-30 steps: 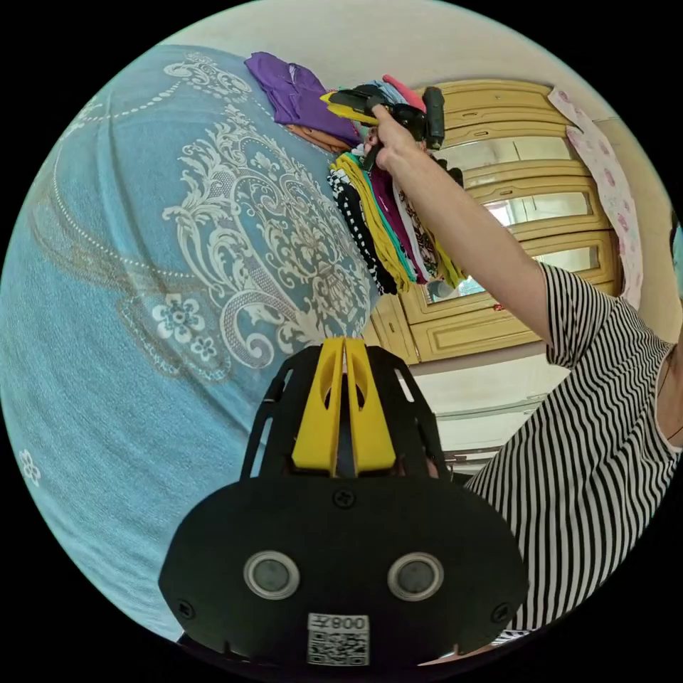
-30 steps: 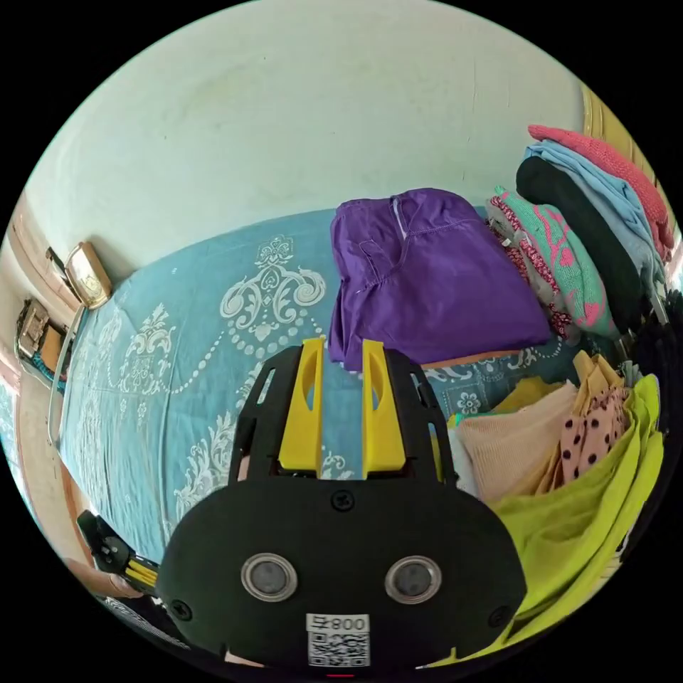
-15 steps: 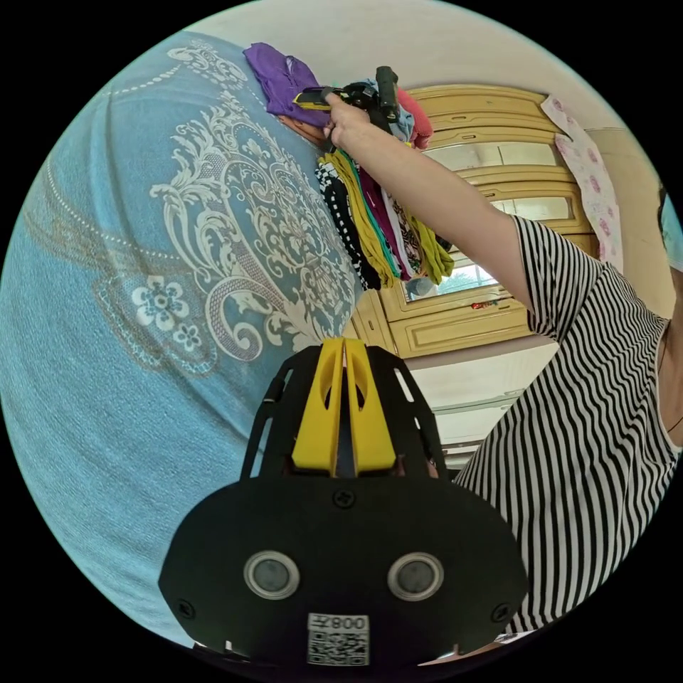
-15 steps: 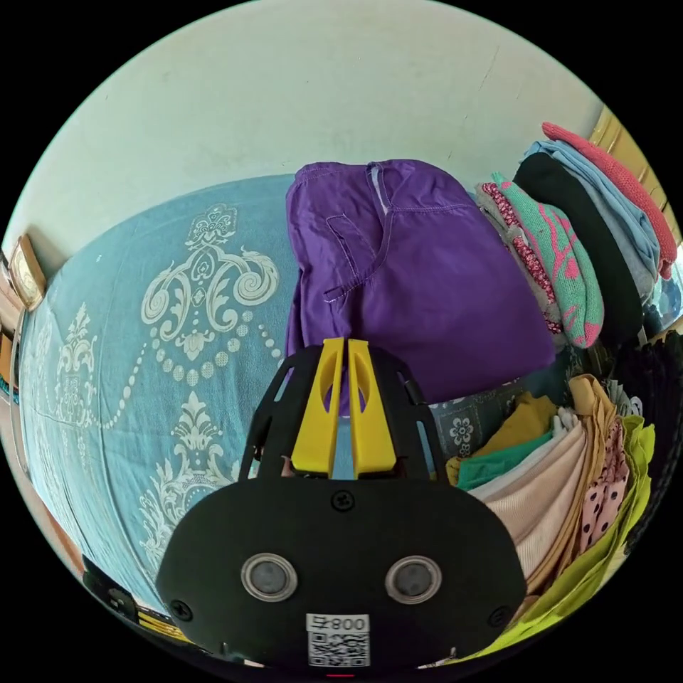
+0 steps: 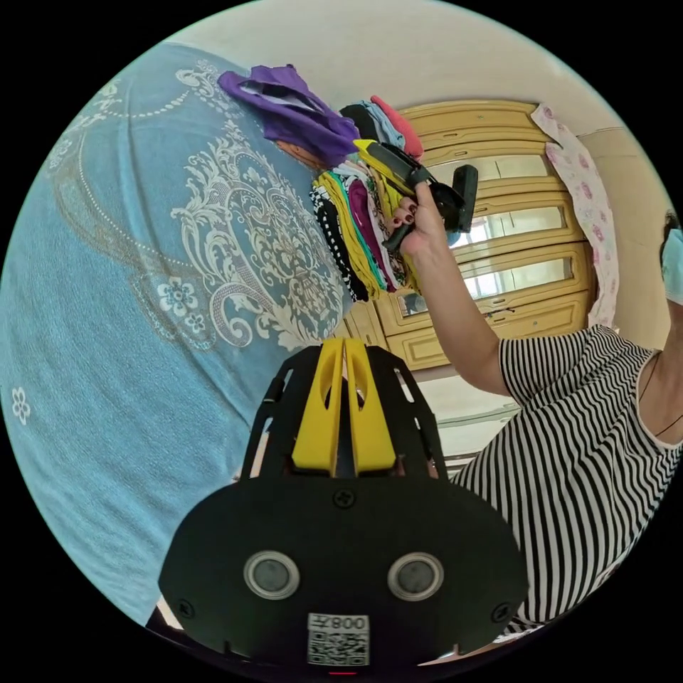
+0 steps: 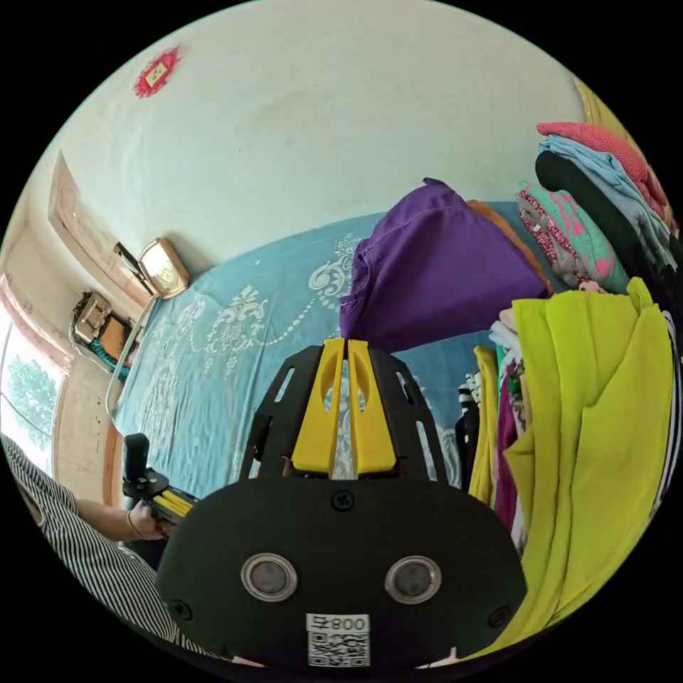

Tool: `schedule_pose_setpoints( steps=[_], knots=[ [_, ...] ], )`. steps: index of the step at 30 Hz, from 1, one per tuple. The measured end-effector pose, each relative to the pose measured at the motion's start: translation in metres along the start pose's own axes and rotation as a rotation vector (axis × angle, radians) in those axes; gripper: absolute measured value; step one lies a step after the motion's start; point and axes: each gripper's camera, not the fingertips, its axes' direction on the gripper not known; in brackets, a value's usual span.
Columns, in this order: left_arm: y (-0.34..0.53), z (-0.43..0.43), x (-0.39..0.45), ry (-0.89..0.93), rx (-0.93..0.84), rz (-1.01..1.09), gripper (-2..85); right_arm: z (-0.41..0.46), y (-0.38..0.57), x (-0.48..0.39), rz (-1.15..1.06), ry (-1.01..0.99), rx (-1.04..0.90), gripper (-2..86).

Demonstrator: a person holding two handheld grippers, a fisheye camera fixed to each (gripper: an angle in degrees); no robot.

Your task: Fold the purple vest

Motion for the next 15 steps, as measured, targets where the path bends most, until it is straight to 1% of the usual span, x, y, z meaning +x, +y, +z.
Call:
schedule_pose_setpoints(
  steps=[5, 7, 11, 15],
  knots=[
    [0.024, -0.036, 0.006, -0.026, 0.086, -0.001, 0.5, -0.049, 0.043, -0.019, 0.025, -0.175, -0.004, 0.4],
    [0.035, -0.055, 0.005, -0.029, 0.121, -0.006, 1.0, -0.069, 0.063, -0.033, 0.013, -0.232, -0.041, 0.4],
    [0.049, -0.087, 0.0, -0.081, 0.192, -0.017, 2.6, -0.102, 0.092, -0.053, -0.003, -0.294, -0.085, 0.4],
    [0.057, -0.113, -0.021, -0.132, 0.249, -0.064, 5.5, -0.146, 0.129, -0.058, 0.034, -0.339, -0.114, 0.4]
  ],
)
